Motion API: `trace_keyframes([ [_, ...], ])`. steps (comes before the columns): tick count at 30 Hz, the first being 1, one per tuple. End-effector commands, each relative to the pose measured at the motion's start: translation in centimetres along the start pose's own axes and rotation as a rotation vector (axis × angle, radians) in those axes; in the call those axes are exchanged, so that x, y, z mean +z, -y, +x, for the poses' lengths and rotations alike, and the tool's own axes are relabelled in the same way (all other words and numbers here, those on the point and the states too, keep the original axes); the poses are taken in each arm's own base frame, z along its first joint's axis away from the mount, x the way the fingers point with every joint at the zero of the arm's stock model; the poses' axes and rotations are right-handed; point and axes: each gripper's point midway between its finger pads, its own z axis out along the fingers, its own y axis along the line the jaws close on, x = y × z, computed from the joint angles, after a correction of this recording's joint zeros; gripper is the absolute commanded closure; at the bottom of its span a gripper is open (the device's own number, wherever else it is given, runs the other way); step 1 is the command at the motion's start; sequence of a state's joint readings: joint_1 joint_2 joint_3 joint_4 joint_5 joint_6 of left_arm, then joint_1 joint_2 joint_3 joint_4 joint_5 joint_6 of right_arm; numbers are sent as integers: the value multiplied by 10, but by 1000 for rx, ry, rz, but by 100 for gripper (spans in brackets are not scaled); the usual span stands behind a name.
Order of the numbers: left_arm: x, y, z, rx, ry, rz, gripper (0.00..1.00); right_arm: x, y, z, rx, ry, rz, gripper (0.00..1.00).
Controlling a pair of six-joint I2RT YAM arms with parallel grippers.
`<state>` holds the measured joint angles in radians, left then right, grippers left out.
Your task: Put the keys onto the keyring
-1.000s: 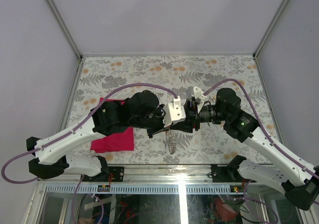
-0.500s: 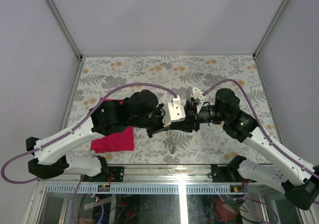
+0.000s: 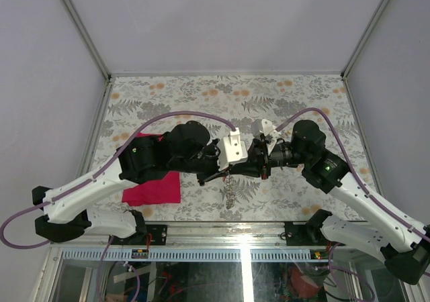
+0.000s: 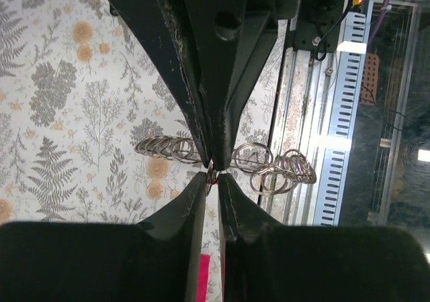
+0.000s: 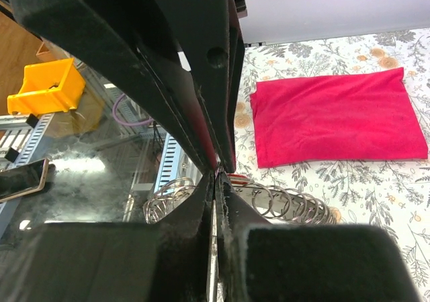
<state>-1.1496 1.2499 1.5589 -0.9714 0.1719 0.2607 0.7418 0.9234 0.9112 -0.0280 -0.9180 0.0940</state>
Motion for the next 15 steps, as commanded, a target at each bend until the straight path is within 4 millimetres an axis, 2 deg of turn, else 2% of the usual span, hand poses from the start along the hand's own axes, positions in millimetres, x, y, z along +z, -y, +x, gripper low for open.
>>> trace_keyframes([
  [1,-16,6,-30,18,156,16,84,-5,-9,-24,-80,69,-4,100],
  [11,-33,24,-47,24,324,79,81,-10,-31,-43,-111,124,-80,100],
  [15,-36,25,-50,20,376,76,78,-13,-39,-52,-124,150,-104,100],
])
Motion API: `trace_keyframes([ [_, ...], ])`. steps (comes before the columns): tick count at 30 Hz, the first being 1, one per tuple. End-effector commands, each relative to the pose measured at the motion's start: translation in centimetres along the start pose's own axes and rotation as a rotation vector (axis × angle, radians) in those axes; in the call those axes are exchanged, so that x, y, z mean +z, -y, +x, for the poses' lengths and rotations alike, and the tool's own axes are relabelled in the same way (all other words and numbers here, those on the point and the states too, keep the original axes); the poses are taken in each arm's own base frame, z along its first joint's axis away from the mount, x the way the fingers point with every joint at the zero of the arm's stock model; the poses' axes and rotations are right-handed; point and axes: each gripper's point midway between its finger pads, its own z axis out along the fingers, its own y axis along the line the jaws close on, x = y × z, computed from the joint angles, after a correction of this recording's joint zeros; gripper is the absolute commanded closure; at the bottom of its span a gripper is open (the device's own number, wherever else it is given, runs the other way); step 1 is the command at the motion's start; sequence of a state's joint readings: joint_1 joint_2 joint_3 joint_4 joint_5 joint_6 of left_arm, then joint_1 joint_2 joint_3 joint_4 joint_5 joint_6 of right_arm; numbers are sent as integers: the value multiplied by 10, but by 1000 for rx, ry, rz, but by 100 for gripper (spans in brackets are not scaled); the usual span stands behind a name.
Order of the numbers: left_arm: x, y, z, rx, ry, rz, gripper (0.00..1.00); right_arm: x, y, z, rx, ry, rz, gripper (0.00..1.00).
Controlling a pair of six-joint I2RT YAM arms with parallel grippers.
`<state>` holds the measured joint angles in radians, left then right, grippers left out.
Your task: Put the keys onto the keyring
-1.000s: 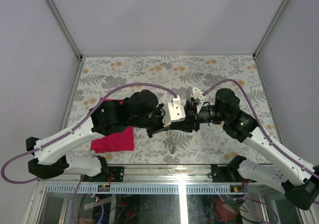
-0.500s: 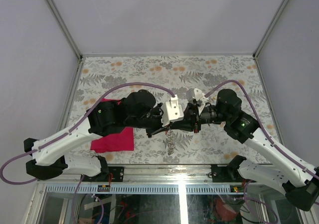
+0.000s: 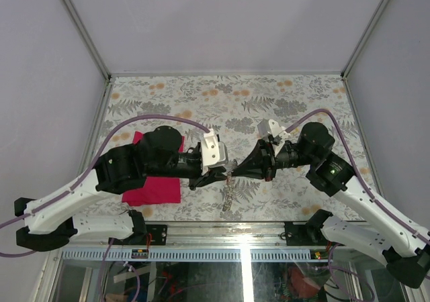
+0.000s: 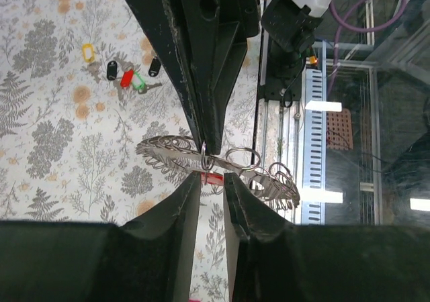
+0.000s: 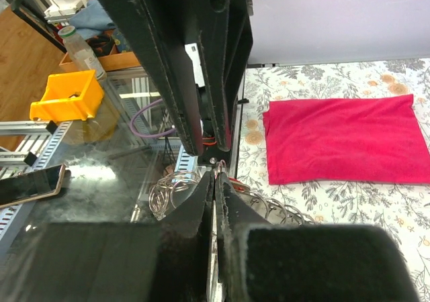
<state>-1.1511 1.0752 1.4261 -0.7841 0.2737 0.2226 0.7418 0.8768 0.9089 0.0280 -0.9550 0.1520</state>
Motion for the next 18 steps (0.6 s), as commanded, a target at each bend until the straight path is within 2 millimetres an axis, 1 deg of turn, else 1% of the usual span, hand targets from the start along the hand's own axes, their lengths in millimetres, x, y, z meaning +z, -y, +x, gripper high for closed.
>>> trace_keyframes([
  [1,-1,4,-28,7,144,14,77,-5,-23,-37,-105,96,-67,100],
  [8,1,4,-25,3,140,13,76,-7,-30,-46,-117,115,-86,100],
  [11,1,3,-24,7,137,13,83,-7,-32,-48,-122,119,-90,100],
  [13,2,3,-24,8,131,10,85,-8,-33,-49,-125,122,-93,100],
  [18,4,3,-22,4,118,13,82,-10,-35,-52,-134,131,-91,100],
])
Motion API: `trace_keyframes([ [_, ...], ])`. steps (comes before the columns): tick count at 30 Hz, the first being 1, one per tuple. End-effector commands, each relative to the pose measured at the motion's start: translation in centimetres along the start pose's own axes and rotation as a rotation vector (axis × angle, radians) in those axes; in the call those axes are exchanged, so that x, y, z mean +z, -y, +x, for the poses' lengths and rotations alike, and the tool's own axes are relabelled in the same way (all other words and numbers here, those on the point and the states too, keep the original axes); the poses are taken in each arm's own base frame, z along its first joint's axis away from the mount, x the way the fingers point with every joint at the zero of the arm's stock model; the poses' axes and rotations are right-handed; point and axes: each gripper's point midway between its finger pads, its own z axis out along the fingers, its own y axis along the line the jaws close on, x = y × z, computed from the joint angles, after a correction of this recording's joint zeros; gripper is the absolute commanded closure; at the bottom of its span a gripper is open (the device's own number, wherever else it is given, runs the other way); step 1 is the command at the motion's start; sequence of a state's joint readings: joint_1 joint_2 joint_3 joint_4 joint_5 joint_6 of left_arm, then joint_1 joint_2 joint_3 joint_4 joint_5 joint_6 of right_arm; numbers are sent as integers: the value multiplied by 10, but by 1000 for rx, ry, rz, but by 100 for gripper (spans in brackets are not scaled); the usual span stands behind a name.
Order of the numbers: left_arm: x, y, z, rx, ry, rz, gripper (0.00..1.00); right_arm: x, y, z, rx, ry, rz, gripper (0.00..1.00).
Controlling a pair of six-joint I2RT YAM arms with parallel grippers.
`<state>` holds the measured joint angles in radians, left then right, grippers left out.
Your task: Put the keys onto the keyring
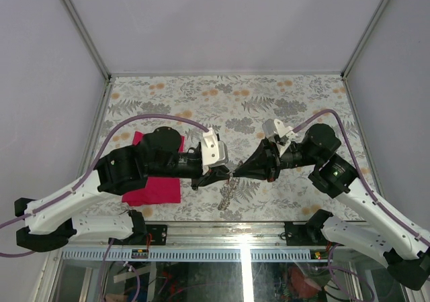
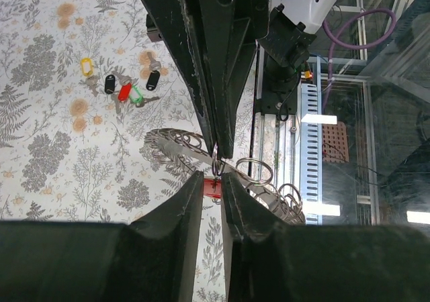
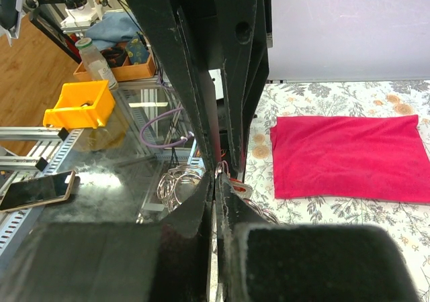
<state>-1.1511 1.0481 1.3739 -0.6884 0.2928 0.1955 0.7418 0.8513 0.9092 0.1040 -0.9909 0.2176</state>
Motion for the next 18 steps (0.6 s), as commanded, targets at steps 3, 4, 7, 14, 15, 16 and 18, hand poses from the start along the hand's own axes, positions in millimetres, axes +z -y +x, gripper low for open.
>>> trace_keyframes([
  [3,1,1,-14,11,48,10,82,-5,-22,-38,-124,81,-49,100],
  [4,2,1,-13,10,47,11,83,-5,-22,-39,-126,82,-49,100],
  [7,1,2,-14,10,48,12,86,-6,-23,-40,-130,84,-48,100],
  [14,-1,1,-13,13,51,3,86,-7,-24,-42,-137,89,-43,100],
  [15,-1,1,-13,11,51,3,87,-7,-24,-43,-137,90,-42,100],
  [16,-1,1,-13,11,50,3,89,-6,-24,-42,-136,89,-42,100],
  [18,-2,1,-14,15,54,4,94,-6,-23,-43,-135,90,-41,100],
])
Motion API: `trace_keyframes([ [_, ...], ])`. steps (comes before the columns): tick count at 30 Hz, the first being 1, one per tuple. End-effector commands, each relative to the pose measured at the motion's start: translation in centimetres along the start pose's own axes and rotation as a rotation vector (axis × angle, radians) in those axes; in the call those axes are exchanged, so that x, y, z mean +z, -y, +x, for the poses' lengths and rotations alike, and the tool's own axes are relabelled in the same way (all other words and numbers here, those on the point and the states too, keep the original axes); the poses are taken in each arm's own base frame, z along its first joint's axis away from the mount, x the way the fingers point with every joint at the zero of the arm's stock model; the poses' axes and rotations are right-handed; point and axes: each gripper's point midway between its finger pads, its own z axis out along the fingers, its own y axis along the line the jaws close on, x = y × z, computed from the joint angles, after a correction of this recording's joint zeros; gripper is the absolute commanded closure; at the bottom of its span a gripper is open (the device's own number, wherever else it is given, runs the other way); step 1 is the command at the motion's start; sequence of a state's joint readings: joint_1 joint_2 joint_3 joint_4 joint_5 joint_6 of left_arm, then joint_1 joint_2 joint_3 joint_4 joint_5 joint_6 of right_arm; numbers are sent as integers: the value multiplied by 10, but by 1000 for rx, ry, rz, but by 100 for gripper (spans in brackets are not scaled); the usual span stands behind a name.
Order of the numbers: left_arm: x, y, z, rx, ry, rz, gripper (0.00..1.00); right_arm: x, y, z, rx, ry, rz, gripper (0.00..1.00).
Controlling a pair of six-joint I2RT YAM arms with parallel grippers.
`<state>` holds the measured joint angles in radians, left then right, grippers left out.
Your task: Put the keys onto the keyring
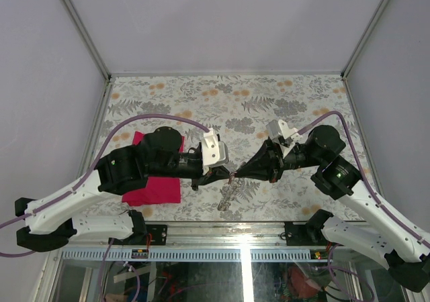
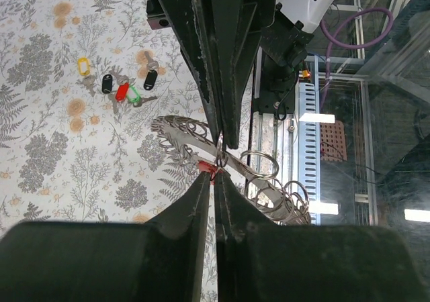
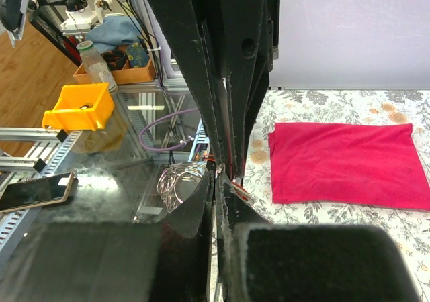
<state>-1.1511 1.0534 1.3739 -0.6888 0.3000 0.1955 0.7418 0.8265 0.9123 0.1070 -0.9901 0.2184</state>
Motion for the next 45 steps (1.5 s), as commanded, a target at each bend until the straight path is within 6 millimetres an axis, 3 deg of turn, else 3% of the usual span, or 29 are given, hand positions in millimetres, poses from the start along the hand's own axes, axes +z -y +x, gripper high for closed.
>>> trace_keyframes([
  [1,-4,1,-15,16,59,-4,97,-2,-16,-37,-110,73,-38,100],
  [11,-6,2,-23,12,119,-7,100,-3,-16,-45,-131,111,-23,100],
  [24,-1,10,-23,-14,152,38,100,-6,-20,-71,-162,249,-2,100],
  [45,1,12,-27,-21,184,54,100,-13,4,-73,-153,321,159,100],
])
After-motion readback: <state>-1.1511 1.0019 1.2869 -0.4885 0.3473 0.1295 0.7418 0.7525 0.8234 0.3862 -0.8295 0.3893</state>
